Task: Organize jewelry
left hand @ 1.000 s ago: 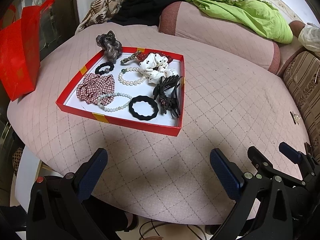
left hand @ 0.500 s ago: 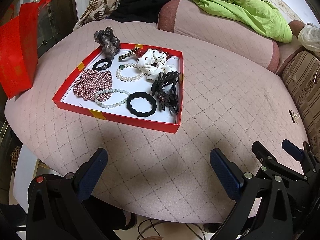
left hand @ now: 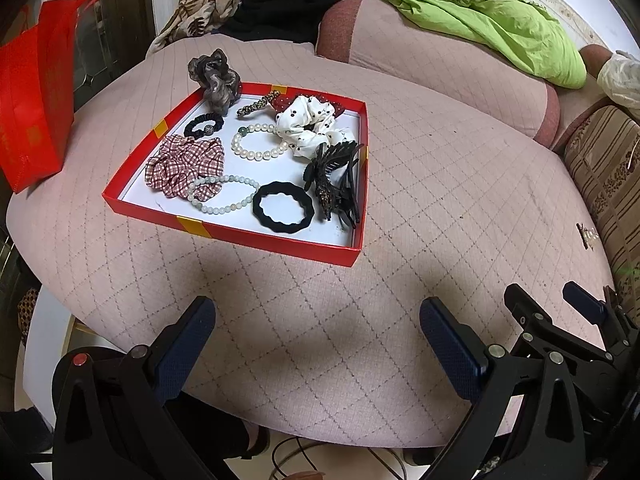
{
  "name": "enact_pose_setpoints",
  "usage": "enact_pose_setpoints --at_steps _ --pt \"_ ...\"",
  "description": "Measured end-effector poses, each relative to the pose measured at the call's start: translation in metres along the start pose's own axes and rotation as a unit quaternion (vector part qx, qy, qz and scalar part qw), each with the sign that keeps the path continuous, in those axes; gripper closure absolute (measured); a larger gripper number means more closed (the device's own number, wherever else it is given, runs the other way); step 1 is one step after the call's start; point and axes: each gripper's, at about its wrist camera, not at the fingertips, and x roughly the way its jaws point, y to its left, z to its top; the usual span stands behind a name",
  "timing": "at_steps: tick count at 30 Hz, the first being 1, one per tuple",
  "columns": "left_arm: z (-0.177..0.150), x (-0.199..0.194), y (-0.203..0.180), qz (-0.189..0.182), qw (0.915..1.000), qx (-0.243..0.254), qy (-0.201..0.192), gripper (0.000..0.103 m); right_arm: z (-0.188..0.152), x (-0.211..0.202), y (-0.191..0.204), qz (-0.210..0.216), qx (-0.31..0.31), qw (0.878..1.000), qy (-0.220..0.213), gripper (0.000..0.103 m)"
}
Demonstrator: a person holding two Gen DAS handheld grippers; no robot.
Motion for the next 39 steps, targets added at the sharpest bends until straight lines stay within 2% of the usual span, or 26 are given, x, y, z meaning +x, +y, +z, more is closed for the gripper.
enact_pose_setpoints --at_steps 39 --pt "-0.0002 0.008 0.0078 0.016 0.9998 -0.014 0.001 0.001 -0.0018 0.0025 0.0095 0.006 -0.011 1.0 0.0 0.016"
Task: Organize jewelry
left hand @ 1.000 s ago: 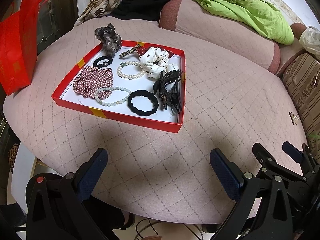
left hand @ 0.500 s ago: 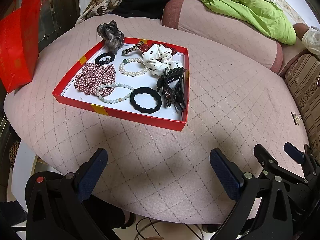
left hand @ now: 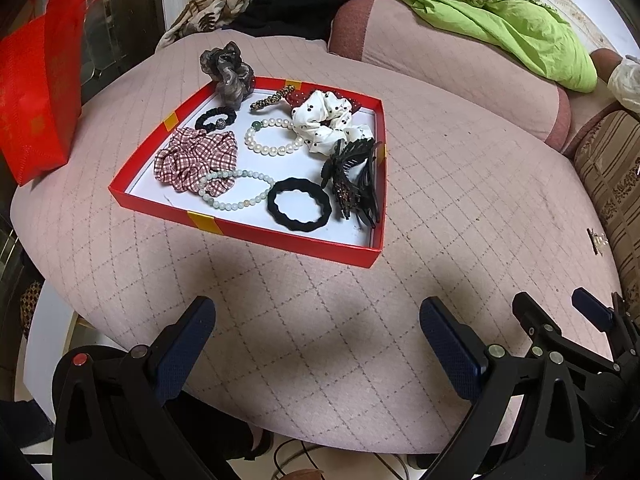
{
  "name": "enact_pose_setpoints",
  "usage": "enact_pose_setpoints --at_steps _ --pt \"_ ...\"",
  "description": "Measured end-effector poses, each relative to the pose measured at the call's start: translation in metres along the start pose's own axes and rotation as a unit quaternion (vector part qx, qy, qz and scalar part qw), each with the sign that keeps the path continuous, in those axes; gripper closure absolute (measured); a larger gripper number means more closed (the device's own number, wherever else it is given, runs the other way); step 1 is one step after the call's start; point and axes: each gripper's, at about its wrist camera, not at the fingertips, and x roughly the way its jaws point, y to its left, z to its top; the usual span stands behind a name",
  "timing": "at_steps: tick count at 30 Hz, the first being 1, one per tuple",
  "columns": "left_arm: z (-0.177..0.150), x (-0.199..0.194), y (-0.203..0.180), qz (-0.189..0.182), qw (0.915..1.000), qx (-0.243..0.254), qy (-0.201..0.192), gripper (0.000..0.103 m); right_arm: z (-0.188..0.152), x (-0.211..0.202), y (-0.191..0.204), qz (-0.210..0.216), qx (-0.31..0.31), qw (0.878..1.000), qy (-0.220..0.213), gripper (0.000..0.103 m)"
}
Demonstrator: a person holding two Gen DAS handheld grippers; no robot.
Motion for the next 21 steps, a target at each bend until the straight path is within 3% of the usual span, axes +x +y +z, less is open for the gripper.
enact_pose_setpoints --at_steps 21 --pt "0.013 -0.005 0.019 0.05 0.998 -0.004 -0.039 0.001 0.0 -0.004 0.012 0.042 -0.019 0.999 -0.004 0.016"
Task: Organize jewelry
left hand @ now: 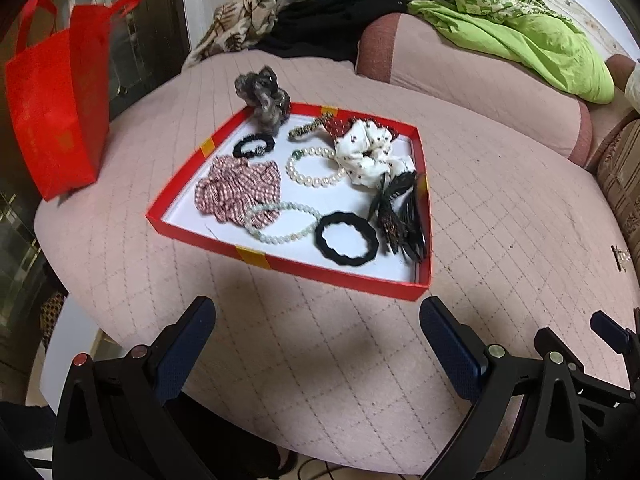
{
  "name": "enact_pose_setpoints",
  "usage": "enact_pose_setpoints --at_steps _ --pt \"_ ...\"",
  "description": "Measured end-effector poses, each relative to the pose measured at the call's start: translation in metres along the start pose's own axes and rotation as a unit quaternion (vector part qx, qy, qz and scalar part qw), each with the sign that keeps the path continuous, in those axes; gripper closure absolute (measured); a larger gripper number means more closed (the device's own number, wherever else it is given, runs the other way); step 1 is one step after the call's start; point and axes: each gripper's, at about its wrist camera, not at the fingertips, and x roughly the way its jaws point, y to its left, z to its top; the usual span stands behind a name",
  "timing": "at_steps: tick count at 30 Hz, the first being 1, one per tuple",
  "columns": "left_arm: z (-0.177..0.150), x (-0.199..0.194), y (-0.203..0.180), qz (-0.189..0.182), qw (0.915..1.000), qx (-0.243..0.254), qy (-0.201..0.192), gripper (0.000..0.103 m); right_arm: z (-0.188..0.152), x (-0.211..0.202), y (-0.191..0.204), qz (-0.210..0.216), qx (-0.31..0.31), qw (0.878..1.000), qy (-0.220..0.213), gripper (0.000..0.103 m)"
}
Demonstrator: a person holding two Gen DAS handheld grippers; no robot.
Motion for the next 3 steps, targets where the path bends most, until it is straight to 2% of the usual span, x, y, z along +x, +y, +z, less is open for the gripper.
enact_pose_setpoints --at_steps 3 --pt "0.0018 -0.0023 -0.0038 -0.003 1.0 0.003 -0.001 0.001 0.0022 0.0031 -0.0099 0.017 0.021 1.0 0.013 0.016"
